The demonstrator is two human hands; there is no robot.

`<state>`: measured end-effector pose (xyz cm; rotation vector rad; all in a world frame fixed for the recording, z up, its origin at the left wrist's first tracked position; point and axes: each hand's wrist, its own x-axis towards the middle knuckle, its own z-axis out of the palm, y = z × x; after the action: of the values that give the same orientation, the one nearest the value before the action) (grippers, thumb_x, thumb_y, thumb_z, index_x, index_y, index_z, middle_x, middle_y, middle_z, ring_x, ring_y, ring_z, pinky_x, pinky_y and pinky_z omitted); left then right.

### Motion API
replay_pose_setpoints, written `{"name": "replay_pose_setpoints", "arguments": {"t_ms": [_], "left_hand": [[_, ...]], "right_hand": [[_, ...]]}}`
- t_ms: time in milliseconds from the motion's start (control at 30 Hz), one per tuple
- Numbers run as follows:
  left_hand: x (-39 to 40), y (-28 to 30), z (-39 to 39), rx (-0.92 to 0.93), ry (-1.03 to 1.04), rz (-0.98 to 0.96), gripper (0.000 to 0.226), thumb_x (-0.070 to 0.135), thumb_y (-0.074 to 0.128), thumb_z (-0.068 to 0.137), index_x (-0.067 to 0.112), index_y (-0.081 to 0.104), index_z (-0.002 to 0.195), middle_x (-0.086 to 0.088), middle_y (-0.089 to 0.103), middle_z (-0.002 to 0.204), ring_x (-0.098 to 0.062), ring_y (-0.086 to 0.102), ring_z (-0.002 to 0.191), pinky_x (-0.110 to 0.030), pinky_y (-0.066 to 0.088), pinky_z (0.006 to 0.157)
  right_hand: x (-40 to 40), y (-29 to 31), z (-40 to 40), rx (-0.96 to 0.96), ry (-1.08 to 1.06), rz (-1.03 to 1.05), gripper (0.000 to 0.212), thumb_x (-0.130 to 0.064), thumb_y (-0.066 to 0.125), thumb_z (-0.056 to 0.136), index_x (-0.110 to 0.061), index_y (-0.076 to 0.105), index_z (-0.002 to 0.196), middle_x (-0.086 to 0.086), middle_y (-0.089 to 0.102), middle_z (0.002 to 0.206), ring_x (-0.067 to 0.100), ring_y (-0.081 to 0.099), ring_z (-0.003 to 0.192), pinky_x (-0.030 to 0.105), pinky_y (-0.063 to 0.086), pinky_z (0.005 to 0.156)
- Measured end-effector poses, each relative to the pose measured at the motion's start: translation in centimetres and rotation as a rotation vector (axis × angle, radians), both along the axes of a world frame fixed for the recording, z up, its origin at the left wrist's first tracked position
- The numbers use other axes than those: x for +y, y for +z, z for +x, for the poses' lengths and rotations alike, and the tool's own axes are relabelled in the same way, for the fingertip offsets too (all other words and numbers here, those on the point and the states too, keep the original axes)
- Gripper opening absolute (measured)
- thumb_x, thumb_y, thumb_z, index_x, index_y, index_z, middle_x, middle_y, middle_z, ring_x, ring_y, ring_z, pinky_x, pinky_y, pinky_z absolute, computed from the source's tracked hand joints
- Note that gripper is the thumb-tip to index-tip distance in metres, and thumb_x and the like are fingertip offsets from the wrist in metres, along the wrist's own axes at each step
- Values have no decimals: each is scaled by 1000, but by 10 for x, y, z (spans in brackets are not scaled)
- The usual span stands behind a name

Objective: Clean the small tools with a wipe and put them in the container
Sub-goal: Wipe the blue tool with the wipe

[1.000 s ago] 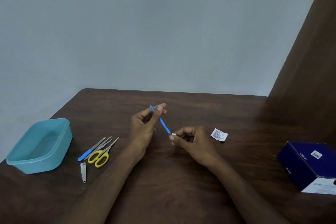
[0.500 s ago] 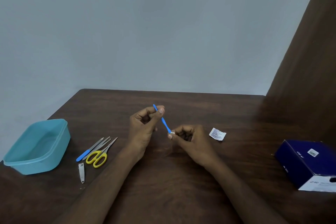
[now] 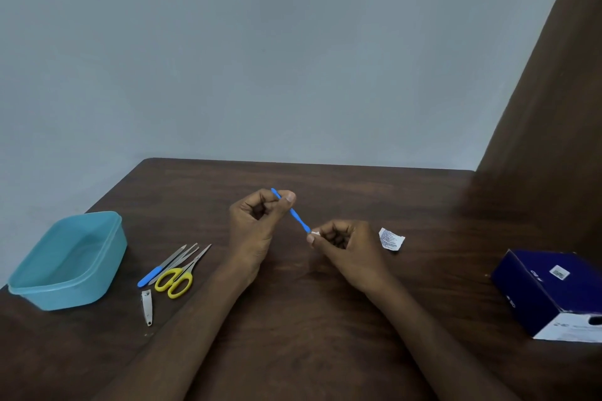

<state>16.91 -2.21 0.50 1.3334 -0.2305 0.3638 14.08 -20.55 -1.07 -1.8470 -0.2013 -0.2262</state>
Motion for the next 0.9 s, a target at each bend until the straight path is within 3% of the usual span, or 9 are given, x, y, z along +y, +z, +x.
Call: {"name": "replay_pose_setpoints", "arguments": {"t_ms": [133,200,300,467,533,633,733,800,900], "left_hand": [[1,0,0,1,14,-11,32,4,77,95,-9,58,73,8,76,82,7,59,63,-8,45,65],[2,1,0,8,46,-19,34,6,77,96,-12,57,74,9,77,83,7,61,68,-9,46,66],[4,2,0,31,86,-18,30,9,78,96,0,61,72,1,75,87,4,62,71,-13,47,63],[0,2,-2,79,44,4,29,10,79,96,15,70,68,7,80,88,-4,70,76,-21,59,67],[0,3,-2,83,40,-4,35,8,78,96,20,69,64,6,80,87,-4,72,78,-21,60,69],[0,4,-2,81,51,-8,33,6,77,96,15,68,66,5,79,83,-5,71,73,-20,59,67],[2,3,0,82,58,-22,33,8,77,97,12,63,67,3,69,70,-6,68,71,-21,59,67],[3,3,0,71,64,-39,35,10,78,96,14,62,65,-9,59,71,-9,68,75,-24,60,69],[1,3,-1,63,56,-30,37,9,78,96,17,63,63,-9,61,74,-13,67,74,-23,58,67]], "right_hand": [[-2,1,0,8,-33,-3,10,-18,85,89,-27,84,85,-7,81,81,5,74,74,30,58,73],[-4,2,0,11,-62,66,9,-14,86,87,-22,83,91,-3,81,78,9,74,71,31,59,72],[-5,7,-1,-44,-135,157,16,-11,89,84,-10,76,92,4,80,73,18,75,65,36,62,67],[-3,10,-6,-126,-126,140,11,-9,89,83,-13,83,91,-6,83,92,11,80,90,29,64,87],[-1,11,-9,-184,-104,74,11,-9,87,87,-15,84,95,-9,83,96,6,79,94,26,63,89],[1,8,-11,-394,-96,-206,9,-10,84,89,-18,85,92,-11,80,92,2,76,85,21,61,79],[-1,4,-11,-413,-124,-370,12,-9,85,83,-20,83,86,-11,75,81,4,71,74,13,53,70],[-3,6,-11,-434,-187,-383,15,-5,85,80,-20,82,83,-12,72,76,4,68,72,7,46,68],[-2,12,-15,-524,-217,-298,12,-7,84,85,-19,81,86,-12,76,85,3,71,75,16,54,72]]}}
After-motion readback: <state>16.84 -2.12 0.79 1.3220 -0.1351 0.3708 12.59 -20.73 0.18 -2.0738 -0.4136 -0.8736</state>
